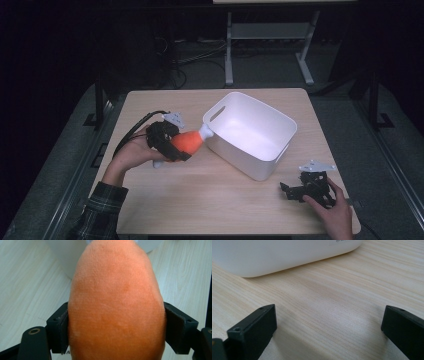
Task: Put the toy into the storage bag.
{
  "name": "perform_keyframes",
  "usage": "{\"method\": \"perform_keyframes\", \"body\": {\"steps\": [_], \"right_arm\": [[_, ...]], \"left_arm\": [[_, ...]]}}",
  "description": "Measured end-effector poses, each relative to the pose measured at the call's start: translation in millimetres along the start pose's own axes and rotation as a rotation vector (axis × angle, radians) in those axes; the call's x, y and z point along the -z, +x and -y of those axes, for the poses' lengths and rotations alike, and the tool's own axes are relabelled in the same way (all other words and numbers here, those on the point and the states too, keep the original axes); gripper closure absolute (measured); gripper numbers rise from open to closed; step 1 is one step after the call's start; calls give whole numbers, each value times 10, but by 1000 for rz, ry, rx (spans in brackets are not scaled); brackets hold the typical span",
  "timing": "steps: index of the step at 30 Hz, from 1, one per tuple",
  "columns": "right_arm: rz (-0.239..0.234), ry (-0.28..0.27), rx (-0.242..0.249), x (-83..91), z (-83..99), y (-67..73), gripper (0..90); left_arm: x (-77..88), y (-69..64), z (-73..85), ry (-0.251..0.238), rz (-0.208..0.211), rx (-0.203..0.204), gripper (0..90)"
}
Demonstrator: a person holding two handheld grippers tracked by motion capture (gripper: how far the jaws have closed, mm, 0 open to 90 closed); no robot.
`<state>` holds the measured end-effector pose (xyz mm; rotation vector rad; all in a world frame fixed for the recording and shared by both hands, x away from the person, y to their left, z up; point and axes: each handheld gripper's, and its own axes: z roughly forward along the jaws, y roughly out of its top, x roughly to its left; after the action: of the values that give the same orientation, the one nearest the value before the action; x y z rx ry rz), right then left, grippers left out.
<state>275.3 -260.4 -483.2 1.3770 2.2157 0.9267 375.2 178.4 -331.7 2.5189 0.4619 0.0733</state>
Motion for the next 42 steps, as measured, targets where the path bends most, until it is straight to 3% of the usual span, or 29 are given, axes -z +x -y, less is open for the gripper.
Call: {"method": "perform_keyframes", "body": {"steps": [14,24,30,42], "right_arm": [[0,0,2,0,1,-1,0],[0,0,3,0,1,-2,0],[0,1,2,0,1,-1,0],[-1,1,1,1,0,0,0]], "left_arm": [[143,67,-197,-34,-3,-13,208],[174,114,-378,-49,-2,-27,208],[189,166,-508,-41,-1,-57,208],[192,239,-729,-69,-9,-67,208]]}}
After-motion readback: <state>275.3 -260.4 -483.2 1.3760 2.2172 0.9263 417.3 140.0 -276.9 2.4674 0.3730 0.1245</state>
